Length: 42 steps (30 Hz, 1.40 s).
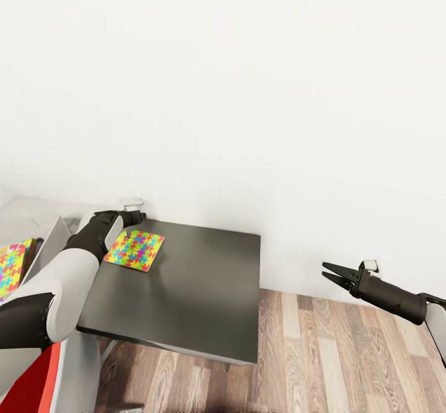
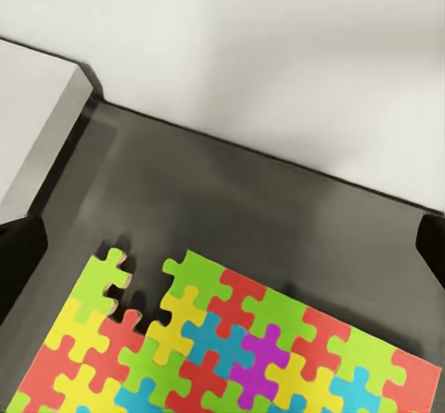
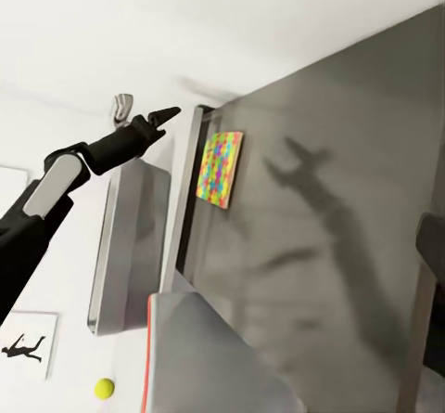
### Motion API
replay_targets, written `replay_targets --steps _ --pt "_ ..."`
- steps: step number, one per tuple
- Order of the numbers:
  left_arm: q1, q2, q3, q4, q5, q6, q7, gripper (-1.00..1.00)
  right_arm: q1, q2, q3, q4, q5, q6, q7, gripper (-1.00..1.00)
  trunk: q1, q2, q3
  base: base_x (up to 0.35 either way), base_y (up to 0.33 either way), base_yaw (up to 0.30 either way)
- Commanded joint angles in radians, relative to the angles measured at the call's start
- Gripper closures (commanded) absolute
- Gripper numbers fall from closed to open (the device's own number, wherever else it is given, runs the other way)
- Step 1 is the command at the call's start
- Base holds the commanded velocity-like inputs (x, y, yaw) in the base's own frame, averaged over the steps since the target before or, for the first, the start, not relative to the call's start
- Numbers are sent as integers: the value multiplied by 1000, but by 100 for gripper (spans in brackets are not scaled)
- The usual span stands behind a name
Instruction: Put all the toys in the child's room - the three board games (two on the bed and one on the table), the two jigsaw puzzles on the table, and the tennis ball on the table - inside the toy box on the table in the child's room.
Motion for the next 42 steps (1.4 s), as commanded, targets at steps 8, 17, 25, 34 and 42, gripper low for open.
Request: replay_targets --steps 8,17,25,34,42 --pt "-10 -2 4 -1 -1 35 3 -100 -1 0 -1 0 3 3 5 -100 0 -2 -15 0 0 0" --pt "-16 -2 5 -1 -1 37 4 -100 -1 0 -1 0 0 -41 11 -100 0 -2 -29 0 0 0" --pt "-24 -2 4 -1 -1 39 12 -100 -1 0 -1 0 0 -45 9 -100 0 -2 -41 0 0 0" --pt "-28 -2 3 -1 -3 38 14 -100 -1 0 -1 11 2 -50 6 -100 0 -2 -43 0 0 0" --pt "-29 -1 3 -1 -3 37 15 -100 -1 0 1 37 4 -79 6 -100 0 -2 -43 0 0 0"
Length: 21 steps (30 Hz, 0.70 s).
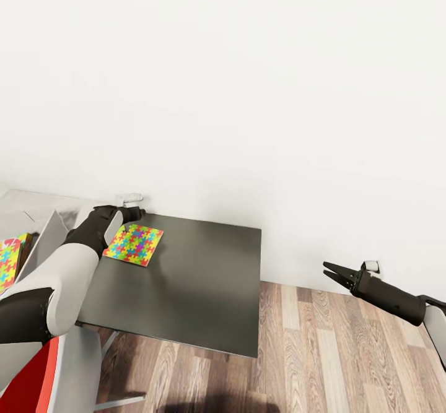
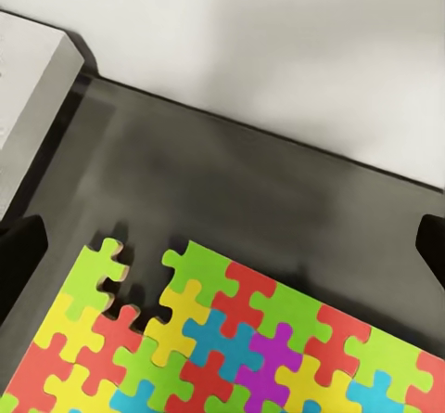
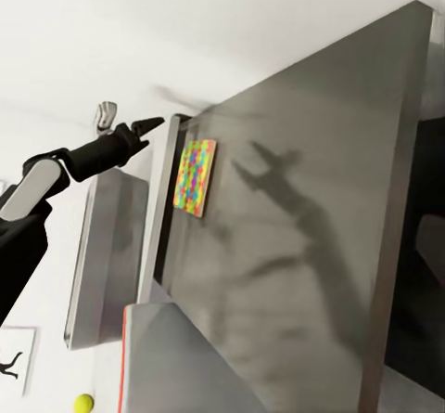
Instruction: Put all the toys in the child's room - the three board games (two on the bed and one on the table), the two jigsaw puzzles on the table, and the tennis ball on the table - inside the toy box on the table in the child's room.
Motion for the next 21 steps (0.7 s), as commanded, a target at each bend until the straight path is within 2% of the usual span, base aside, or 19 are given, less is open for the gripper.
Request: replay_targets --steps 1,21 --pt "-1 -1 3 -1 0 5 1 -100 -1 0 -1 1 1 3 3 -100 1 -2 -1 0 0 0" --pt "-1 0 -1 5 -3 1 3 -100 -1 -2 -3 7 -1 8 3 -100 1 -2 -5 0 0 0"
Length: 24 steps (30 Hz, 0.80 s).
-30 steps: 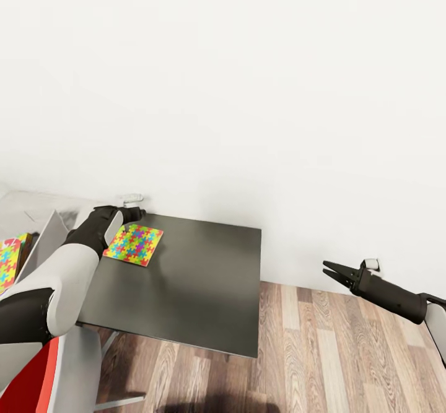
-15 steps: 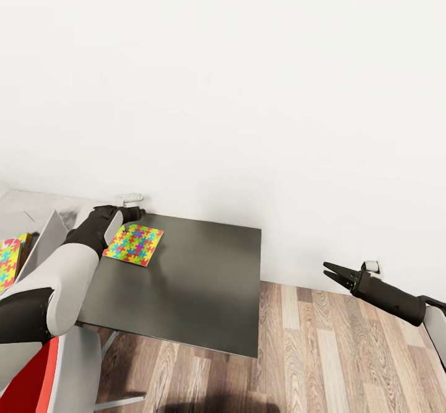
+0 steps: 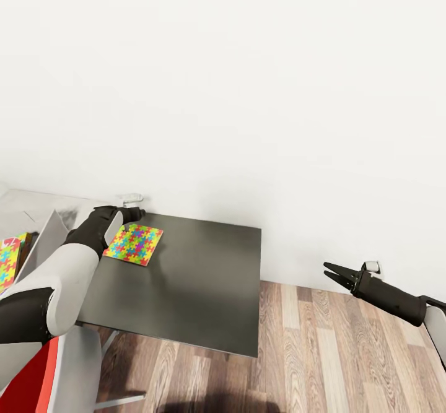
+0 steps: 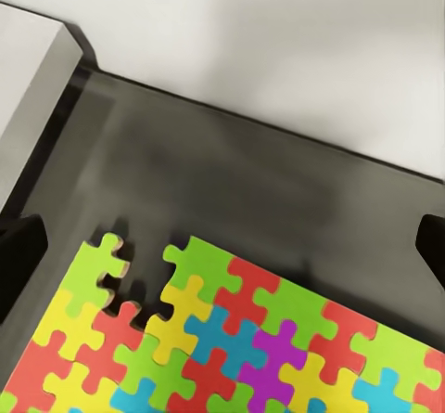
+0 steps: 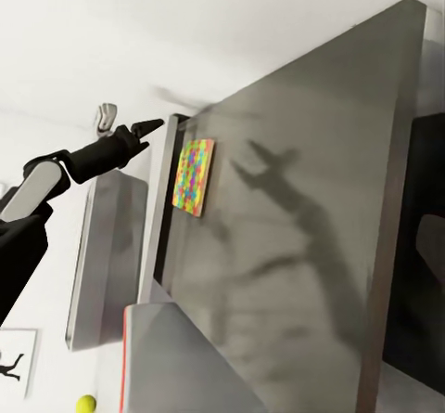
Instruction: Put all the toys in the child's room - the three board games (two on the bed and one on the table), the two jigsaw puzzles on the table, and the tennis ball on the table - inside the toy box on the table in the child's room.
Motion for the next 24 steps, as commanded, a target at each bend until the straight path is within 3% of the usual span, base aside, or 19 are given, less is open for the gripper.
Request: replay_targets --steps 1,18,24 --pt "-1 0 3 -1 -1 5 1 -100 -1 0 -1 0 1 4 3 -100 1 -2 -2 0 0 0" --pt "-1 1 2 0 -3 3 1 -100 -1 0 -2 1 -1 8 3 -100 1 -2 -13 0 0 2" --pt "-1 5 4 0 -44 1 2 -100 -1 0 -2 1 0 7 3 -100 1 -2 -19 0 0 0"
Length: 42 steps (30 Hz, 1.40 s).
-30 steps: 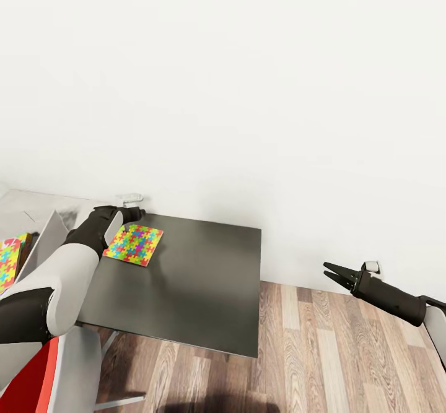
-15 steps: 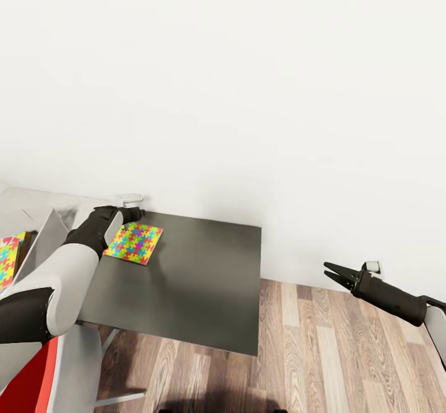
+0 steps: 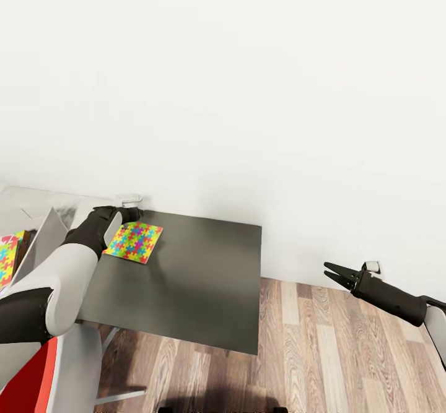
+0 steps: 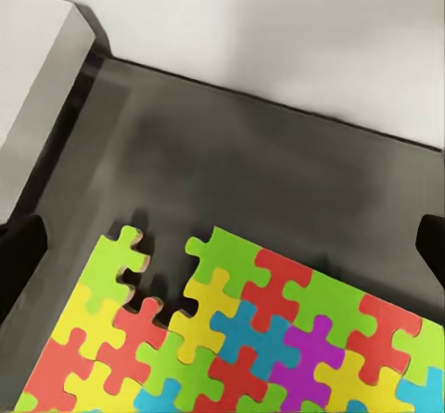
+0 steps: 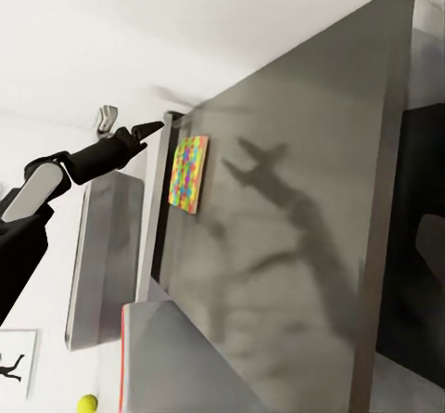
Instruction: Put all the toys in the child's room - the three board games (two on the bed and one on the table), the two jigsaw puzzles on the table, and the tennis ball on the table - inside the toy box on the table in the child's room.
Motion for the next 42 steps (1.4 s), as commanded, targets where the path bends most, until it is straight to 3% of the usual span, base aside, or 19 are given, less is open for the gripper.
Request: replay_targets --steps 1,8,42 --pt "-1 5 5 -1 -10 5 -1 -100 -1 0 -1 0 1 4 3 -100 0 -2 -3 0 0 0" --pt "-1 28 8 -1 -17 5 -2 -100 -1 0 -1 0 1 0 3 -100 0 -2 -14 0 0 0" --pt "-1 31 9 -1 -17 2 -6 -100 -1 0 -1 0 2 -4 4 -100 0 -2 -70 0 0 0"
